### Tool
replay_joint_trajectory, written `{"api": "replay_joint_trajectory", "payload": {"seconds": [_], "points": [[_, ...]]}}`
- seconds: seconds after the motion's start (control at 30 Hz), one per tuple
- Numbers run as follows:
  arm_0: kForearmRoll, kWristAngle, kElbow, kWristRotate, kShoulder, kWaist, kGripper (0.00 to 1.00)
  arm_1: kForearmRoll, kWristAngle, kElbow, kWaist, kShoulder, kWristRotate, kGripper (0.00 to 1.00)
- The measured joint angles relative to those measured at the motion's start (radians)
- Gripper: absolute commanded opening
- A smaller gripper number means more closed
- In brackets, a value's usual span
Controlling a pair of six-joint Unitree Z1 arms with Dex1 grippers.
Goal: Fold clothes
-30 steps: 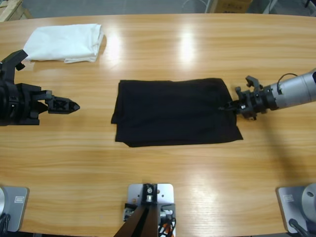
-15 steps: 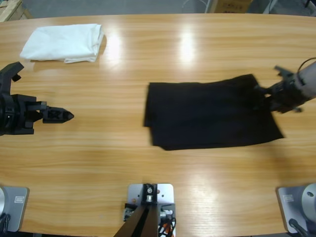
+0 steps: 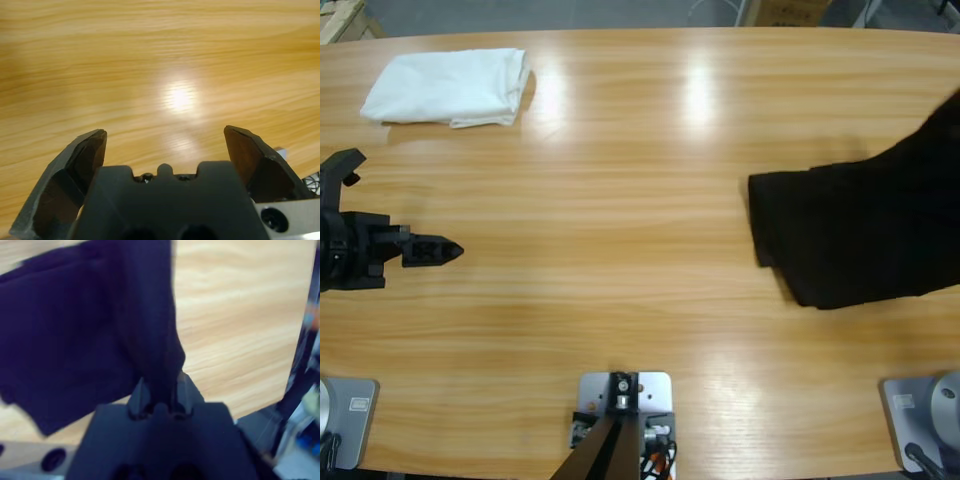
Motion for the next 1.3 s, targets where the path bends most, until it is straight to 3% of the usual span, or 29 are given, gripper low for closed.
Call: {"api": "replay_joint_trajectory", "payload": {"seconds": [0.17,0.53,1.0,1.3], "points": [[-0.023,0.0,0.015,0.0,0.0,0.002,0.913,0.025,0.018,-0.06,0.285,0.084,0.086,0.0],[-0.028,0.0,0.026,0.0,0.0,0.002,0.913,-0.181,0.163,-0.04,0.513,0.267,0.099,0.0],[-0.028,0.0,0.044,0.0,0.0,0.002,0.913,-0.441,0.386,0.202,0.573,0.259,0.087,0.0],[-0.028,0.0,0.069,0.0,0.0,0.002,0.913,-0.494,0.493,0.282,0.583,0.129,-0.002,0.0]]}}
